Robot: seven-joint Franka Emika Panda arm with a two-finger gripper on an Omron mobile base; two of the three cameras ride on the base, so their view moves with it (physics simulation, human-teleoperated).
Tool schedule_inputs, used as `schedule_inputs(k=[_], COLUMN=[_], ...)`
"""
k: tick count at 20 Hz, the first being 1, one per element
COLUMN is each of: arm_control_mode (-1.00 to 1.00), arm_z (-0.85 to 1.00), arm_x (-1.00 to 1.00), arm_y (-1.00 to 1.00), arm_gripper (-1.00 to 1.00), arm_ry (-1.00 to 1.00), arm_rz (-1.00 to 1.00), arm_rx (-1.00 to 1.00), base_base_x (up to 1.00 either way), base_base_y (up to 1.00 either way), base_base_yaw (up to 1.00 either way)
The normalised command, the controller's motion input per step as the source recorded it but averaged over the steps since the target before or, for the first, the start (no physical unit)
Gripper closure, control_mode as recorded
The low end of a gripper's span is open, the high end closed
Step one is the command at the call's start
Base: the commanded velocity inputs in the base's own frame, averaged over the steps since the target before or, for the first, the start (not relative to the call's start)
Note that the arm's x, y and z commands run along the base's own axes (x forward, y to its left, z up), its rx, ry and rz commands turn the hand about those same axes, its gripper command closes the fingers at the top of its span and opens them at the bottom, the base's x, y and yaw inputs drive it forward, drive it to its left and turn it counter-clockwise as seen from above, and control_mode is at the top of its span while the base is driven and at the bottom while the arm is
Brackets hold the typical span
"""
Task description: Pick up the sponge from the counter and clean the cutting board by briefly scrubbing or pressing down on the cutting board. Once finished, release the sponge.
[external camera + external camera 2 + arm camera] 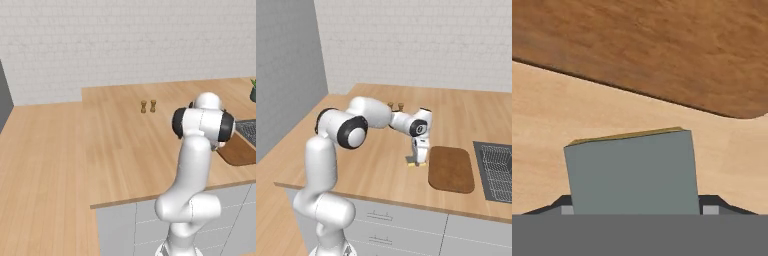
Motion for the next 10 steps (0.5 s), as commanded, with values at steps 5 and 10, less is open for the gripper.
schedule_inputs(k=[5, 10], arm_control_mode=[-1.00, -1.00], arm_z=[-0.19, -0.88], arm_x=[0.19, 0.00], arm_y=[-0.80, -0.45], arm_gripper=[1.00, 1.00], arm_ry=[0.08, -0.33], arm_rz=[-0.65, -0.60], arm_rx=[-0.02, -0.01], base_base_x=[0.00, 0.00], base_base_y=[0.00, 0.00], base_base_yaw=[0.00, 0.00])
